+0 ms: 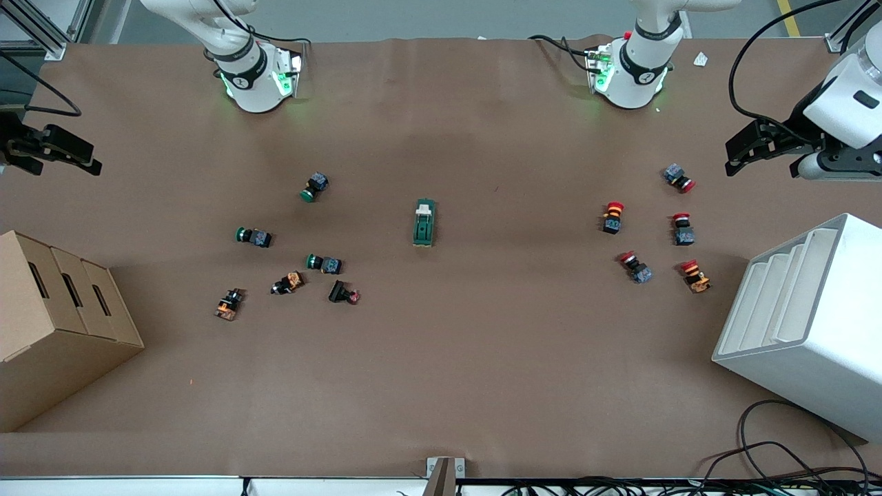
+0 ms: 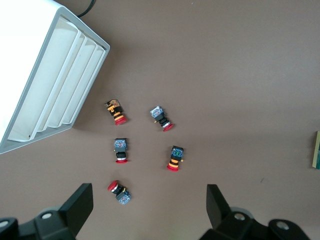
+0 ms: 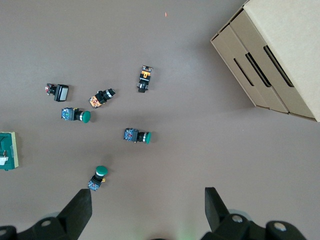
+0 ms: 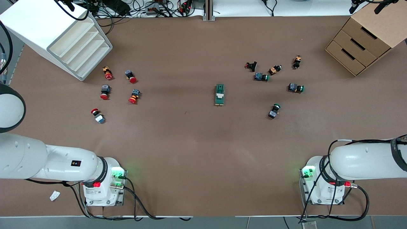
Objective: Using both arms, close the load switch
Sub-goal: 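Move the left gripper over the green load switch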
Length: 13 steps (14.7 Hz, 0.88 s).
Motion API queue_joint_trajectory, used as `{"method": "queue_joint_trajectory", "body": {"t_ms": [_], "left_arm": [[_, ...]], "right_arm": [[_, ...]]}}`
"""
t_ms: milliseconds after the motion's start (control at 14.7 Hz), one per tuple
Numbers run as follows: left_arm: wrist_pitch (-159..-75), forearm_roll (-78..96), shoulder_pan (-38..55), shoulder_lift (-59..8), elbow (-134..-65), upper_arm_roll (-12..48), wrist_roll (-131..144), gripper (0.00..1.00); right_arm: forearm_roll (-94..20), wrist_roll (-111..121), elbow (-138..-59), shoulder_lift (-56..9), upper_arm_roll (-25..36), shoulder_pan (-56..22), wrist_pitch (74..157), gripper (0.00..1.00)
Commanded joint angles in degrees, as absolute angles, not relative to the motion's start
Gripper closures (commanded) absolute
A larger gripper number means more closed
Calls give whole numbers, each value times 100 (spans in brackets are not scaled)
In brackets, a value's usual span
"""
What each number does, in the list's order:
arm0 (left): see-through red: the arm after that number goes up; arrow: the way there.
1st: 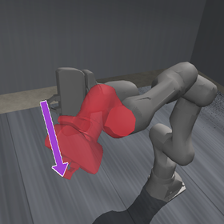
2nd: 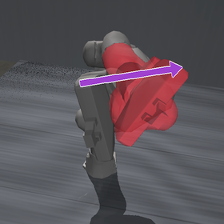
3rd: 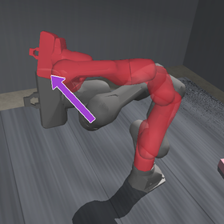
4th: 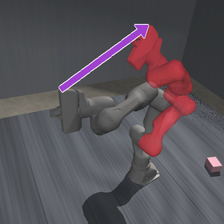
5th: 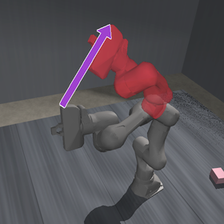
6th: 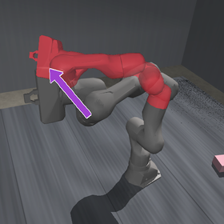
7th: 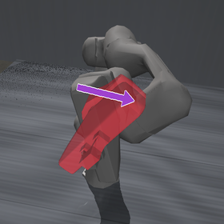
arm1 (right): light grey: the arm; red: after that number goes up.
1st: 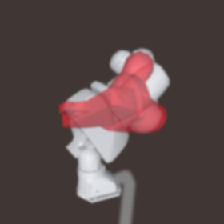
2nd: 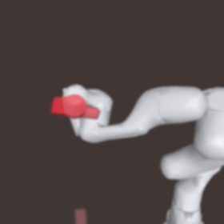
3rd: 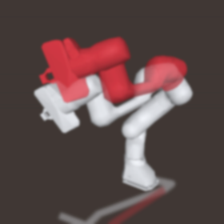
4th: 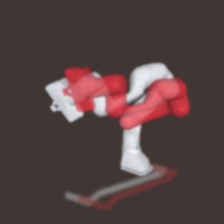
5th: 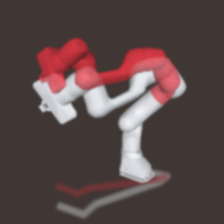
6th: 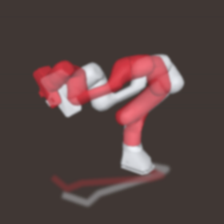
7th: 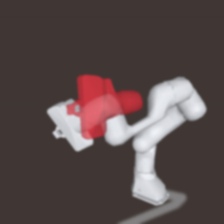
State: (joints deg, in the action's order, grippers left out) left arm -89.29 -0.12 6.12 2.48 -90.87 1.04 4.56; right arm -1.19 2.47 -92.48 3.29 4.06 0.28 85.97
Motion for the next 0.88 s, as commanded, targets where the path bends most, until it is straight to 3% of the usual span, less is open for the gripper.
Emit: {"method": "queue_joint_trajectory", "body": {"t_ms": [0,408,816], "left_arm": [[-8824,-79,642,202,-8947,114,475,0],[-8657,-27,747,-210,-8446,772,640,0],[-9262,-132,791,-843,-8604,2257,2932,0]], "right_arm": [[-176,176,-9334,413,387,26,8596,0],[-176,176,-9308,413,387,26,8569,0],[-106,141,-9097,19,387,53,8622,0]]}}
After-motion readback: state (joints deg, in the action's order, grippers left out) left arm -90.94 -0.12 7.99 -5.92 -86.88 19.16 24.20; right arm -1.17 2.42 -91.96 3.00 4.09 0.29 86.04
